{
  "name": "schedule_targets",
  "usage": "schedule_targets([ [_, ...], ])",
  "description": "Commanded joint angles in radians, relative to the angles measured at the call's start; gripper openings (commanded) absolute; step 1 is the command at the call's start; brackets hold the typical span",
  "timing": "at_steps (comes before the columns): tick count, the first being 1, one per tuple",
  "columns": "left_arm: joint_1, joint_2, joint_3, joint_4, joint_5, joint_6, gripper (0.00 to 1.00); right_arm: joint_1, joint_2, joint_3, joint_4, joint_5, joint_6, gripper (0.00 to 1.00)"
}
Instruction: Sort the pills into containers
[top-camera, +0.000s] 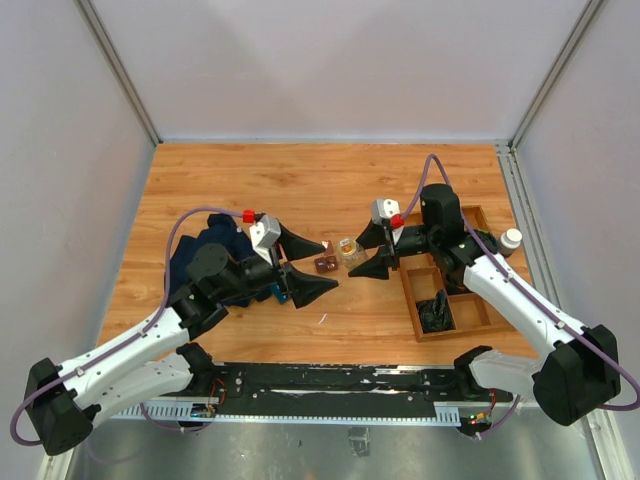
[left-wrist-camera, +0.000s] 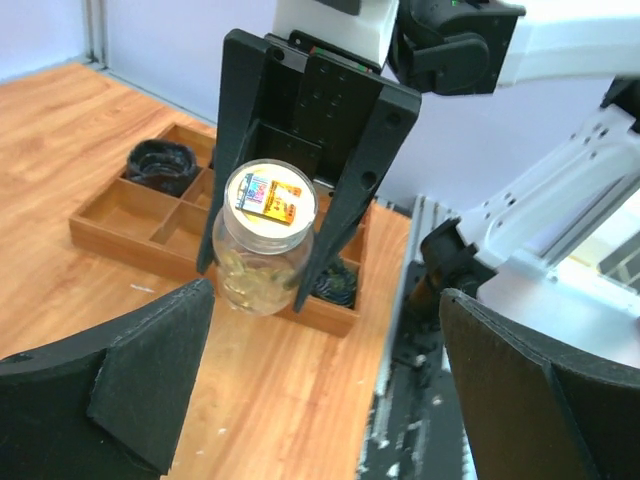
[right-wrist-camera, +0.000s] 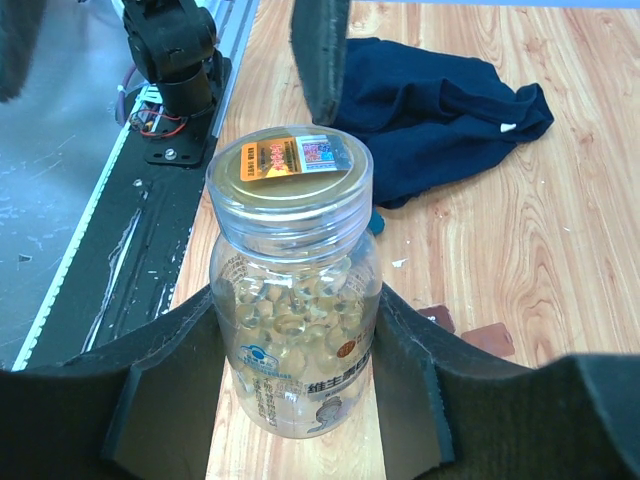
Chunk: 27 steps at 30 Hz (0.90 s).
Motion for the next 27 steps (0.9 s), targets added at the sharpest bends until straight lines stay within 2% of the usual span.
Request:
schedule_targets([
  [1,-0.001,-0.048,-0.027,0.095,-0.098,-0.235,0.97,-0.011,0.000,0.020,0.024,0.032,0.009,0.02],
  [3,-0.001,-0.052,-0.019,0.087,-0.184,-0.313,0.91,-0.011,0.003,0.021,0.024,0.052,0.012,0.02],
  [5,-0.012,-0.044,-0.008,0.079,-0.250,-0.343,0.79,-0.011,0.005,0.025,0.020,0.069,0.014,0.02],
  [6,-0.031,-0.041,0.003,0.044,-0.337,-0.342,0.77,-0.011,0.008,0.026,0.017,0.077,0.014,0.02],
  [10,-0.197,0.007,0.084,-0.093,-0.688,-0.265,0.78,-0.011,0.013,0.030,0.008,0.102,0.012,0.02],
  [16,-0.323,0.124,0.244,-0.268,-0.999,-0.285,0.78,-0.011,0.020,0.034,0.000,0.116,0.010,0.02],
  [22,-0.387,0.228,0.325,-0.314,-1.092,-0.279,0.74,-0.011,0.018,0.037,-0.005,0.126,0.010,0.02],
  [27,-0.395,0.269,0.367,-0.324,-1.094,-0.248,0.63,-0.011,0.016,0.038,-0.004,0.125,0.010,0.02],
])
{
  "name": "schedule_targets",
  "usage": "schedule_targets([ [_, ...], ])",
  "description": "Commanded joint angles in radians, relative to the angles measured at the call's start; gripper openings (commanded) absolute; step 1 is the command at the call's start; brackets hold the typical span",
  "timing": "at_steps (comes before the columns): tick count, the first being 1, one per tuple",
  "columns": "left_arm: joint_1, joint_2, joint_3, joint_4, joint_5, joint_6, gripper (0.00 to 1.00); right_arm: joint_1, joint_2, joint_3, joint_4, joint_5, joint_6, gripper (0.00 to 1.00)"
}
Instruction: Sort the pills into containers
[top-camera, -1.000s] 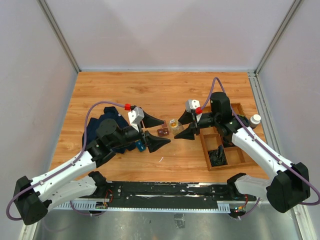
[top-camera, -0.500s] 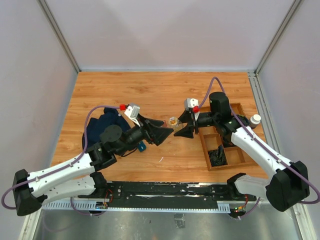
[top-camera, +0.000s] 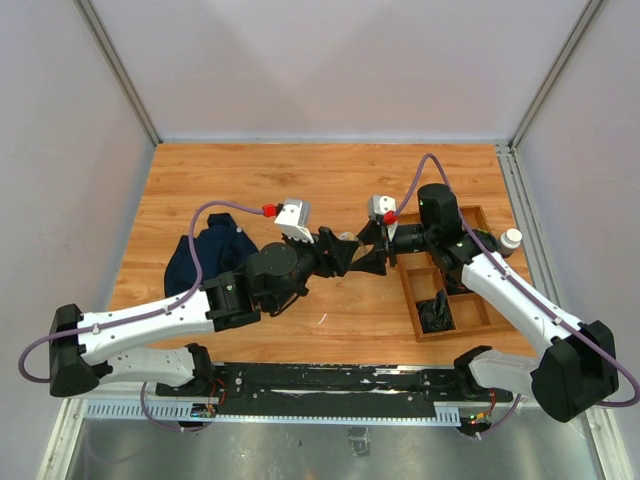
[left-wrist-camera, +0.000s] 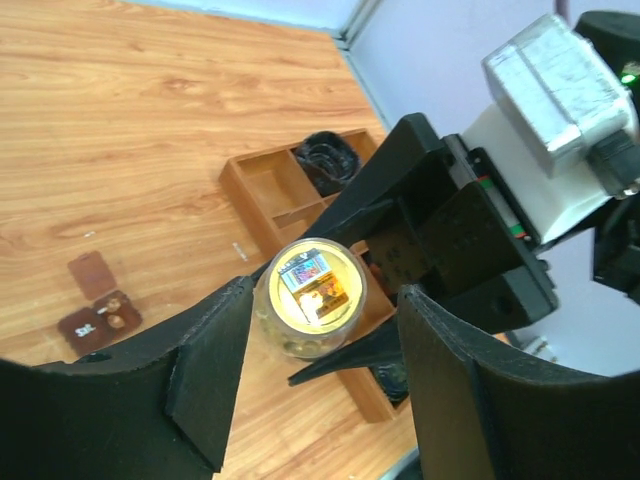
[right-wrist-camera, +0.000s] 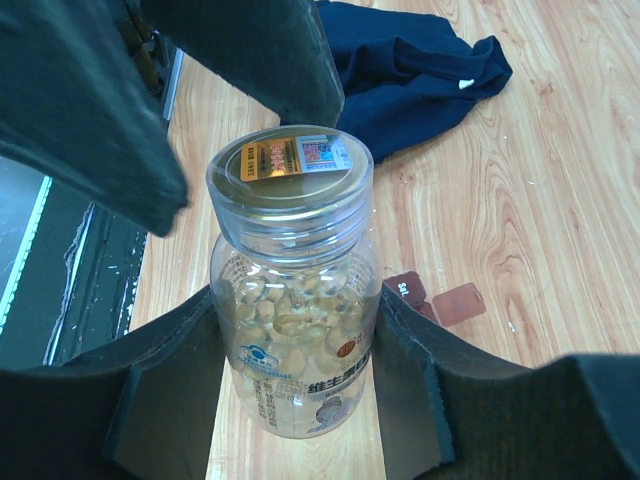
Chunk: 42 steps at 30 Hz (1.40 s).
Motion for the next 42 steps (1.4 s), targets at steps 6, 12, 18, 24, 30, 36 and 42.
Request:
schedule_targets([
  [6,-0.011,0.057,0.084,-0.040,-0.057,0.041,0.58,-0.011,-0.004,0.038,-0.002,-0.002,0.004,0.02],
  [12,-0.011,0.081,0.095,-0.054,-0.040,0.052,0.50,-0.011,-0.006,0.038,-0.003,-0.005,0.005,0.02],
  [18,-0.011,0.094,0.099,-0.073,-0.029,0.065,0.49,-0.011,-0.007,0.038,-0.003,-0.005,0.005,0.02],
  [24,-0.011,0.080,0.075,-0.051,-0.004,0.138,0.32,-0.011,-0.008,0.038,-0.003,-0.014,0.005,0.02],
  [30,0.134,-0.002,-0.044,0.050,0.428,0.296,0.22,-0.011,-0.022,0.030,0.007,-0.098,-0.002,0.01],
  [36,0.332,-0.043,-0.097,0.094,0.936,0.438,0.18,-0.011,-0.030,0.026,0.014,-0.146,-0.004,0.01],
  [42,0.394,0.048,-0.041,0.020,1.163,0.625,0.12,-0.012,-0.034,0.026,0.014,-0.163,-0.004,0.01],
])
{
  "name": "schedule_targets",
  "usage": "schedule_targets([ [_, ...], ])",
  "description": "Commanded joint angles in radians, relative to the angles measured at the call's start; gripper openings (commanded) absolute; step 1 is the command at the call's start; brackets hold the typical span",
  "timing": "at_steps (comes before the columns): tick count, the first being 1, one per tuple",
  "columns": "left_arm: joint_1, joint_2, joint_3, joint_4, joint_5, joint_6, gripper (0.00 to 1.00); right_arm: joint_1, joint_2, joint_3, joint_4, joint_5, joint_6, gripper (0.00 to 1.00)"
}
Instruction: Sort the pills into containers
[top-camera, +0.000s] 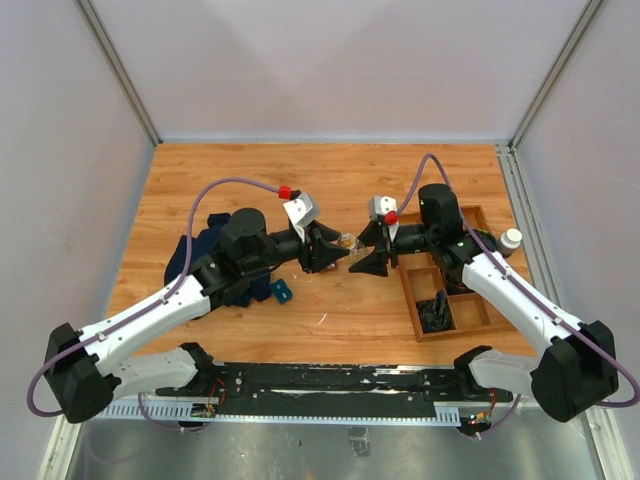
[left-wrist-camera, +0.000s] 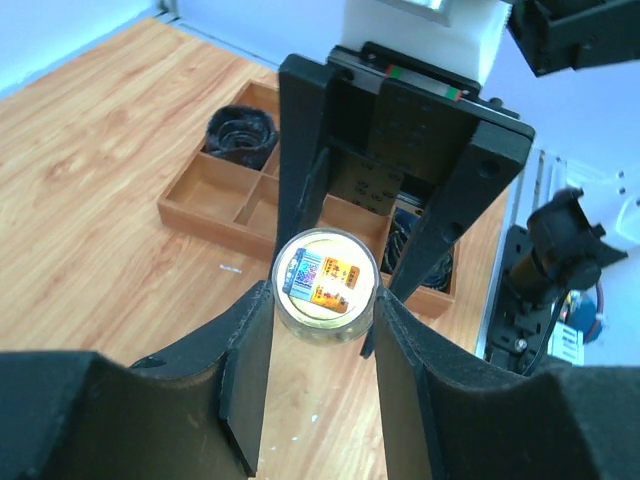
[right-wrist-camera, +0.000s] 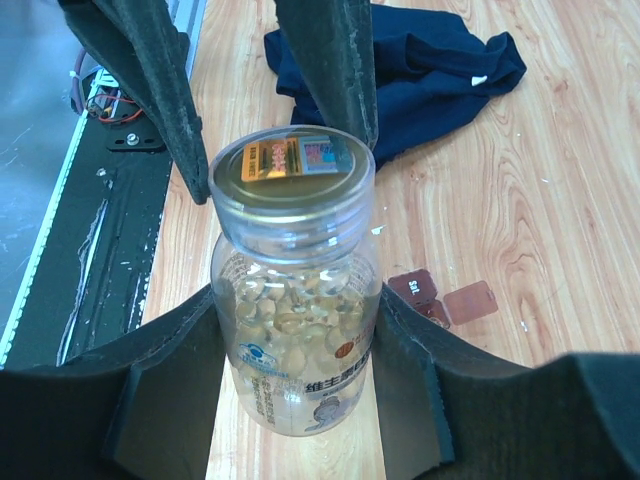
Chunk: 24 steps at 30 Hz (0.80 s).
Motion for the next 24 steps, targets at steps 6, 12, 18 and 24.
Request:
schedule_targets([
  [6,0.106,0.073,0.037,-0.001,0.310,0.169,0.17,-0.012,-0.042,0.023,0.027,-0.122,-0.006,0.01],
  [12,0.120,-0.063,-0.026,0.088,0.106,0.005,0.78,-0.013,-0.036,0.030,0.034,-0.040,0.038,0.01],
  [18,0.120,-0.251,-0.109,0.093,-0.066,-0.147,0.95,-0.045,0.014,-0.025,0.415,-0.191,0.524,0.01],
  [24,0.120,-0.361,-0.158,0.122,-0.082,-0.381,0.91,-0.046,0.044,-0.025,0.579,-0.214,0.784,0.01],
])
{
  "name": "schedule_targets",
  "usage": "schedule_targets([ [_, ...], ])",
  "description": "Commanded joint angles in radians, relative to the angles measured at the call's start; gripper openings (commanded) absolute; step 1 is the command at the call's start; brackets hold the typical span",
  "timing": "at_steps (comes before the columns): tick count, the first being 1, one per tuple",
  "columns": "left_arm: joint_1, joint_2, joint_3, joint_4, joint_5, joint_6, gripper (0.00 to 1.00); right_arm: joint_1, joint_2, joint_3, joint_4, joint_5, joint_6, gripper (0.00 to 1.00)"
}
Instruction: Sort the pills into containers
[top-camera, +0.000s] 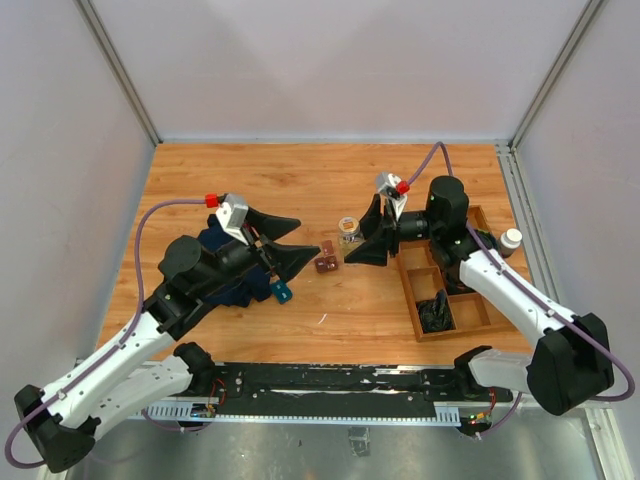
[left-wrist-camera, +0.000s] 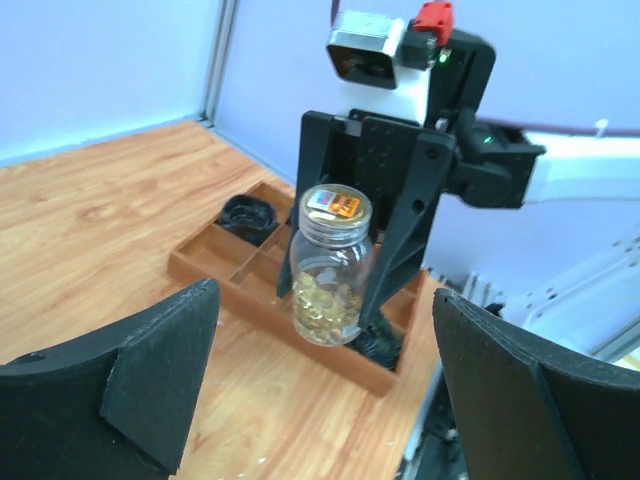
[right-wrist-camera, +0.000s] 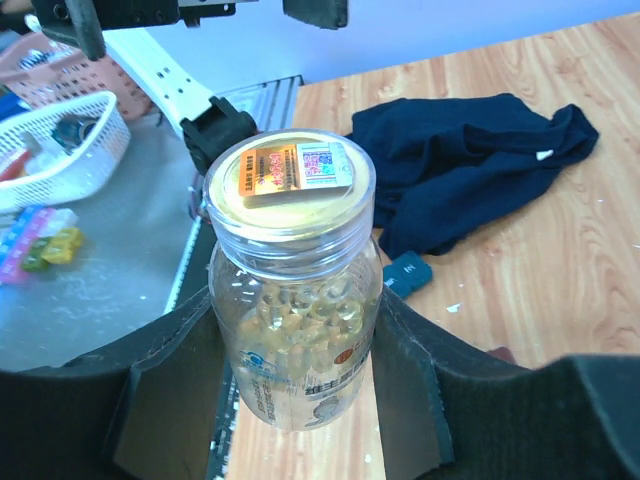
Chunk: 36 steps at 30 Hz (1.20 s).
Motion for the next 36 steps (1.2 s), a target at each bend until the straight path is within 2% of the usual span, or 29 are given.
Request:
schedule_targets([
  [1,0.007,-0.061,-0.043,0.069,-0.045,-0.220,0.89,-0.017,0.021,-0.001,0.204,-0.049,0.322,0.01],
  [4,0.007,-0.090,-0.059,0.100,-0.066,-0.281,0.88,-0.016,0.038,0.014,0.232,-0.047,0.421,0.01],
  [8,0.007,-0.079,-0.046,0.080,-0.110,-0.296,0.85,-0.016,0.043,0.022,0.218,-0.047,0.434,0.01],
  [10,0.007,-0.055,-0.027,0.075,-0.119,-0.303,0.83,-0.016,0.039,0.025,0.180,-0.043,0.385,0.01],
  [14,0.003,0.016,0.038,0.025,-0.158,-0.315,0.80,-0.013,0.011,0.063,-0.135,0.062,0.033,0.01],
  [16,-0.035,0.054,0.080,-0.035,-0.233,-0.284,0.79,-0.013,0.016,0.075,-0.191,0.085,-0.039,0.01],
  [20,-0.158,0.136,0.165,-0.111,-0.427,-0.189,0.80,-0.008,0.023,0.077,-0.216,0.107,-0.075,0.01],
  [24,-0.231,0.239,0.256,-0.197,-0.585,-0.162,0.78,-0.007,0.027,0.084,-0.244,0.122,-0.104,0.01],
  [31,-0.308,0.323,0.284,-0.168,-0.660,-0.146,0.73,-0.006,0.026,0.087,-0.258,0.135,-0.117,0.01],
  [36,-0.318,0.380,0.306,-0.157,-0.632,-0.143,0.64,-0.007,0.023,0.088,-0.260,0.137,-0.119,0.01],
])
